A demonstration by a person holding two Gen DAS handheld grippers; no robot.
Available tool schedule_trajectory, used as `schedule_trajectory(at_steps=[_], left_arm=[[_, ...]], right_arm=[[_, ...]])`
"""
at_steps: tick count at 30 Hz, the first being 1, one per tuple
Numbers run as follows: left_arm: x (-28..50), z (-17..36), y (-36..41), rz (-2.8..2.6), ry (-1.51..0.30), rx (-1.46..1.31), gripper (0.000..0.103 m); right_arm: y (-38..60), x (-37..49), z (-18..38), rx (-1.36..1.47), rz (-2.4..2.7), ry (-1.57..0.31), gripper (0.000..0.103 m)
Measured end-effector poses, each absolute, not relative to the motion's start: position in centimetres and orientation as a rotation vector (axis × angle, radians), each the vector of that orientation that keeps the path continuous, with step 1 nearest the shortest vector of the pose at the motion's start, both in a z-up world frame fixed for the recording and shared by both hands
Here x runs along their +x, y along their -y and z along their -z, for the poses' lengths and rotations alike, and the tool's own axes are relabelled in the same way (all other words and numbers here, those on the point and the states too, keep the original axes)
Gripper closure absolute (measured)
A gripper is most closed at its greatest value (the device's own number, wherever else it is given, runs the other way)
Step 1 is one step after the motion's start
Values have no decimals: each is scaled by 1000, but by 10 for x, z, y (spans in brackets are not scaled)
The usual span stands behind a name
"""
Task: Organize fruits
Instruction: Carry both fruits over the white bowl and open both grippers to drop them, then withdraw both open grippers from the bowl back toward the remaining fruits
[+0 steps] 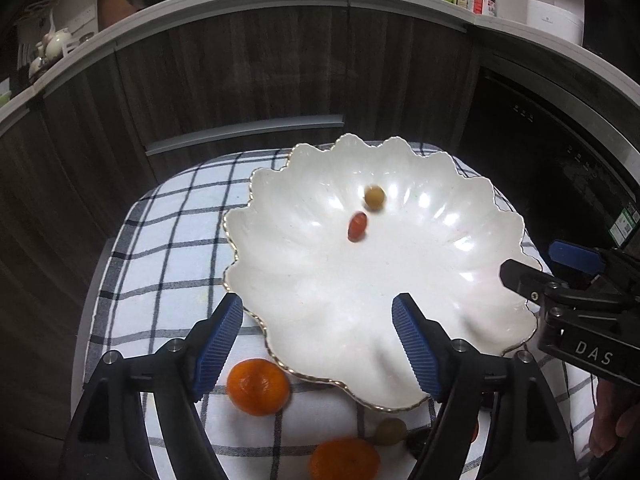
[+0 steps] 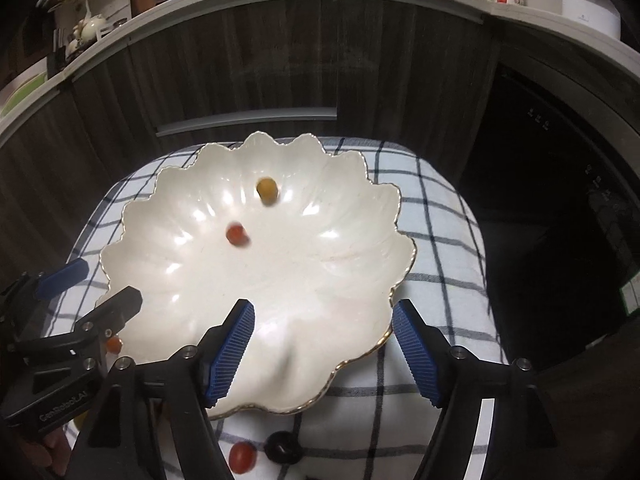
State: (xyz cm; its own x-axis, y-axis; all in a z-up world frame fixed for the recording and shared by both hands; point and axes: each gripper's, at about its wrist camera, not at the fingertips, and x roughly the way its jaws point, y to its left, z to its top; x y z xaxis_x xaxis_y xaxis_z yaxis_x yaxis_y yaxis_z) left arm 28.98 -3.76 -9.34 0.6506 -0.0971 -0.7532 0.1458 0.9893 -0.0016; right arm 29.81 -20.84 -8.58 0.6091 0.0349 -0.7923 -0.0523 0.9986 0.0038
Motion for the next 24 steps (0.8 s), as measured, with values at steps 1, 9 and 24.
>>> schedule_trajectory(at_steps=[1, 9, 24], left_arm=[[289, 93, 37, 136, -850, 62, 26], [280, 84, 31, 125, -837, 51, 26], [251, 65, 17, 104, -816, 40, 26]], right_arm=[[208, 297, 84, -25, -42, -912, 30], [209, 287, 74, -20, -30, -891, 30], [202, 255, 57, -31, -40, -842, 30]])
